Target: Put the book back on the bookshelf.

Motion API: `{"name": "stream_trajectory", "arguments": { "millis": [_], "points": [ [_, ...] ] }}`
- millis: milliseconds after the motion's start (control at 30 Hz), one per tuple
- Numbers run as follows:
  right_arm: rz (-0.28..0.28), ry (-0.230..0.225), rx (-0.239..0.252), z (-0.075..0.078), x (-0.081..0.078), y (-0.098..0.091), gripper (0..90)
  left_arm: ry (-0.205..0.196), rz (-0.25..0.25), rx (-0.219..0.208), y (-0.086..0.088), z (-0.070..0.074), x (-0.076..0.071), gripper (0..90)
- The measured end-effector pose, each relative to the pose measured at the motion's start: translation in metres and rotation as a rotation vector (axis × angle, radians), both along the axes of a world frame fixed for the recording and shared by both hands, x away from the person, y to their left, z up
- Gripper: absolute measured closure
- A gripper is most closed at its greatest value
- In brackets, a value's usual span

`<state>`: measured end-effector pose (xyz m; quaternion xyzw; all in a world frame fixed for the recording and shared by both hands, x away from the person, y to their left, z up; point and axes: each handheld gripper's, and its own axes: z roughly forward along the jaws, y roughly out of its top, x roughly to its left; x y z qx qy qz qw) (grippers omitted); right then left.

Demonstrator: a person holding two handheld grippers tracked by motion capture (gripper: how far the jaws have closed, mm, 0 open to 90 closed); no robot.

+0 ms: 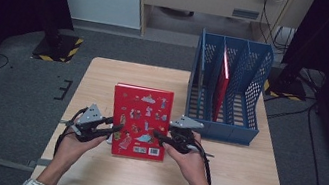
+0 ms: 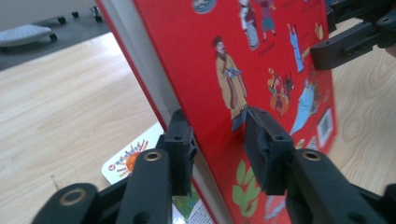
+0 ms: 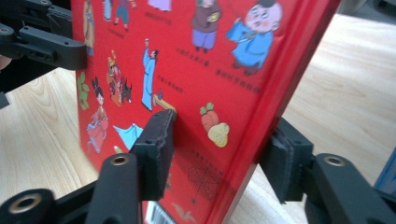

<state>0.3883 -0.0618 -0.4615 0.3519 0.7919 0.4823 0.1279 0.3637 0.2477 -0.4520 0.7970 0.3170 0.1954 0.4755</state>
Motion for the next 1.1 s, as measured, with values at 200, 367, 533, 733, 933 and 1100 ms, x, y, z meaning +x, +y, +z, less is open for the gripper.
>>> {"name": "stream_trajectory", "arguments": {
  "millis": [200,367,533,733,933,1100],
  "points": [
    [0.014,-0.023,-0.002,0.012,-0.001,0.000,52.0,0.000,0.001,-0.007,0.002,0.004,-0.001,64.7],
    [0.017,-0.037,0.009,0.020,-0.002,0.000,52.3,-0.006,-0.005,-0.023,0.003,0.009,-0.002,65.2],
    [0.020,-0.042,0.018,0.024,-0.001,-0.001,52.0,-0.006,-0.006,-0.041,0.004,0.014,-0.004,65.5],
    [0.021,-0.054,0.017,0.030,-0.002,0.000,52.4,-0.022,0.002,-0.064,0.007,0.021,-0.005,67.1],
    [0.011,-0.051,0.029,0.031,0.004,0.000,51.7,-0.035,0.008,-0.073,0.006,0.027,-0.002,66.5],
    [0.012,-0.052,0.032,0.031,0.004,0.001,51.8,-0.031,0.010,-0.078,0.008,0.028,-0.003,66.5]
  ]
}}
